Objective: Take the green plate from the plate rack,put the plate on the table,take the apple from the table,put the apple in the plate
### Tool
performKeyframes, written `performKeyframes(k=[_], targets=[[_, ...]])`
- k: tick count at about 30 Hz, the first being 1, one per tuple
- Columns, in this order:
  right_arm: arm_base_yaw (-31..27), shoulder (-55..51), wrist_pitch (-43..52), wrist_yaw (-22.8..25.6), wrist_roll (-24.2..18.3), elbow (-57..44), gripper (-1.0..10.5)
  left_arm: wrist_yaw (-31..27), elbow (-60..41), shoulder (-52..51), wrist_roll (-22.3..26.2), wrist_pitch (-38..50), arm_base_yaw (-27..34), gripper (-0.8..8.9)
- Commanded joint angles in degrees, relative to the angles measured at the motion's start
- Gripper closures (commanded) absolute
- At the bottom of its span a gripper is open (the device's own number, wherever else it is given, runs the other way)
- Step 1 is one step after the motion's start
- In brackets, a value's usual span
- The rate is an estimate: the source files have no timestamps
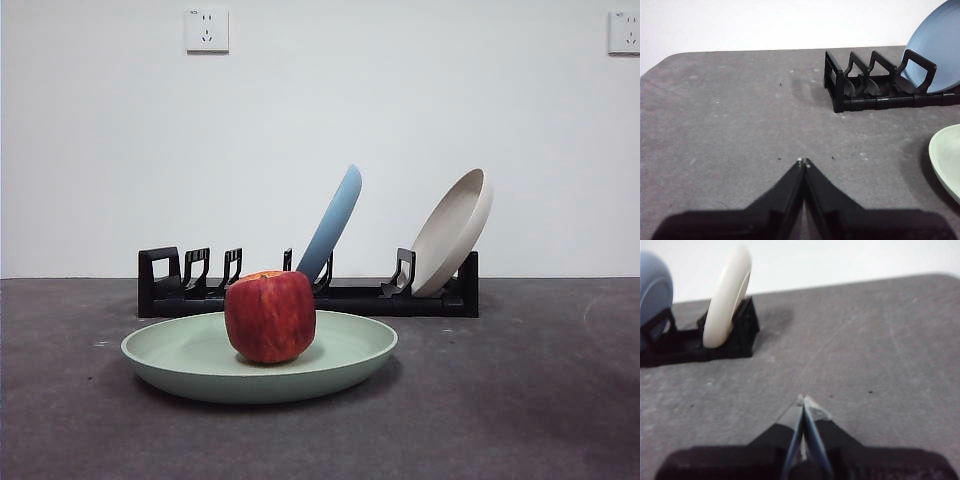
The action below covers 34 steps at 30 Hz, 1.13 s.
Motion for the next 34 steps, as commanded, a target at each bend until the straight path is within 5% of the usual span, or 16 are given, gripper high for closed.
performKeyframes(k=[1,34], targets=[[1.1,-0.2,-0.4,0.0,0.8,-0.6,9.5,-0.1,-0.8,-0.1,-0.4,0.1,0.2,8.16],[1.4,-0.1,-0.3,0.0,1.1,-0.6,9.5,-0.1,-0.8,0.0,-0.4,0.1,0.2,8.16]])
